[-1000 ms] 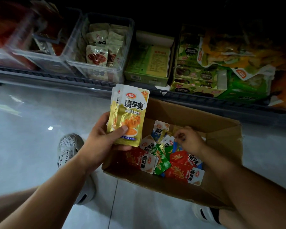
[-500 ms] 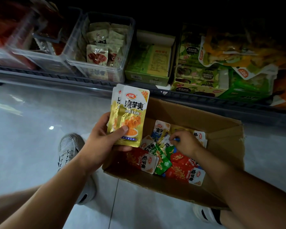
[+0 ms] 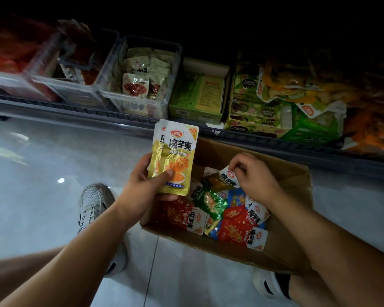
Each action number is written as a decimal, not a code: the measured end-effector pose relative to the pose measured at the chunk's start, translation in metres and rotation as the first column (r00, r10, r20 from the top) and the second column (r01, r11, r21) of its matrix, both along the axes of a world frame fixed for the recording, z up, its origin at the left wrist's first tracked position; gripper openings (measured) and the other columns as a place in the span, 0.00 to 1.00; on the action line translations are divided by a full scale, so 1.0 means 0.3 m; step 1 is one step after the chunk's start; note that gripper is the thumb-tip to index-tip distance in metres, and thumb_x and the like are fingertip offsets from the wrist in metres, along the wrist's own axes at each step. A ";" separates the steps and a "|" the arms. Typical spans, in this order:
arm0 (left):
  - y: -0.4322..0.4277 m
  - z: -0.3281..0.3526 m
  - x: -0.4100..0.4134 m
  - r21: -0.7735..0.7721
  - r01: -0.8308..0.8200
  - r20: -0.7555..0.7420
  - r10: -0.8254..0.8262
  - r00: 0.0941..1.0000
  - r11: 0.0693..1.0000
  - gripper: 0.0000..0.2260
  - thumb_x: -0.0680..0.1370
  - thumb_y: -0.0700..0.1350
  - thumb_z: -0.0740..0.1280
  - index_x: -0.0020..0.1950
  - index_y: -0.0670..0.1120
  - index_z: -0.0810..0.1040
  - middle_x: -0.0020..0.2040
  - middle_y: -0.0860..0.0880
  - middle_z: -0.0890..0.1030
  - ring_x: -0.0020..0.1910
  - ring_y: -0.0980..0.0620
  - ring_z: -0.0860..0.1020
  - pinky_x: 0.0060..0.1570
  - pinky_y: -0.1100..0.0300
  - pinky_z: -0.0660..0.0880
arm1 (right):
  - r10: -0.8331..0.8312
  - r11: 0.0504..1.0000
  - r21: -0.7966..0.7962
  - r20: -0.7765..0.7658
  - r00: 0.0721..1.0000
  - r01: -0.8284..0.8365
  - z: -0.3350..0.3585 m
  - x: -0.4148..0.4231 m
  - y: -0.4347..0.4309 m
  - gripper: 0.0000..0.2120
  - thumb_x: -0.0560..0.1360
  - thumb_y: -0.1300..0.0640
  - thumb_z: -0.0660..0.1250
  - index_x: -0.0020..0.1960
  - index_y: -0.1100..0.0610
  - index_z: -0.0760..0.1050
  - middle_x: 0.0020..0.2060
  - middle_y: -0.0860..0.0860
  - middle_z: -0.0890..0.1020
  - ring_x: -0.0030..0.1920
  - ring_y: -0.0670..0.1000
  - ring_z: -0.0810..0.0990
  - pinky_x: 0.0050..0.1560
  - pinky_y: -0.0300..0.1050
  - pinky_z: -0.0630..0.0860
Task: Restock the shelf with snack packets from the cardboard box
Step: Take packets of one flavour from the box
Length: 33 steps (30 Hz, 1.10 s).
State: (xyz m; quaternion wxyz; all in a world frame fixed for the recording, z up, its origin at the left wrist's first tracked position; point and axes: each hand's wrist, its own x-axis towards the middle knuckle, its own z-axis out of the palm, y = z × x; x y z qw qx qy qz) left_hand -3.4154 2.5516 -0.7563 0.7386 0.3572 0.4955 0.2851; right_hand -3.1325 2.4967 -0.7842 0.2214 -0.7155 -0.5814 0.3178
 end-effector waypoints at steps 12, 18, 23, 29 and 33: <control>-0.084 0.162 0.099 0.087 0.153 0.008 -0.154 0.988 0.984 0.19 0.79 0.40 0.72 0.66 0.54 0.74 0.58 0.46 0.85 0.53 0.44 0.86 0.40 0.53 0.85 | -0.021 1.000 0.017 -0.265 0.964 0.027 0.526 -0.005 0.009 0.14 0.77 0.70 0.67 0.43 0.52 0.79 0.45 0.49 0.83 0.43 0.42 0.82 0.46 0.38 0.78; -0.141 0.264 0.126 0.129 0.240 0.041 -0.247 0.968 0.962 0.19 0.79 0.39 0.71 0.67 0.53 0.73 0.55 0.49 0.86 0.53 0.43 0.86 0.42 0.49 0.86 | -0.115 0.987 0.095 -0.144 0.983 0.129 0.614 -0.043 -0.003 0.16 0.75 0.71 0.66 0.42 0.49 0.79 0.44 0.47 0.82 0.42 0.51 0.81 0.39 0.52 0.78; -0.172 0.317 0.135 0.168 0.291 0.019 -0.298 0.954 0.942 0.22 0.78 0.40 0.72 0.69 0.53 0.71 0.54 0.51 0.86 0.52 0.43 0.86 0.43 0.48 0.85 | -0.133 0.979 0.133 -0.162 0.978 0.155 0.665 -0.047 -0.001 0.16 0.76 0.70 0.66 0.43 0.48 0.78 0.43 0.46 0.81 0.40 0.43 0.79 0.38 0.37 0.74; -0.216 0.346 0.158 0.123 0.245 0.132 -0.261 0.956 0.962 0.21 0.79 0.39 0.71 0.68 0.53 0.72 0.58 0.48 0.86 0.55 0.42 0.86 0.44 0.49 0.85 | -0.150 0.951 0.260 -0.084 0.985 0.167 0.686 -0.078 -0.022 0.12 0.78 0.66 0.67 0.51 0.49 0.78 0.51 0.45 0.81 0.52 0.38 0.77 0.45 0.22 0.70; -0.201 0.380 0.169 0.106 0.160 0.207 -0.180 0.962 0.981 0.21 0.79 0.37 0.71 0.69 0.51 0.72 0.58 0.46 0.86 0.55 0.39 0.85 0.41 0.52 0.85 | -0.385 0.853 0.281 -0.233 0.893 0.440 0.706 -0.095 -0.067 0.21 0.77 0.55 0.71 0.68 0.50 0.69 0.58 0.43 0.76 0.57 0.42 0.76 0.51 0.33 0.72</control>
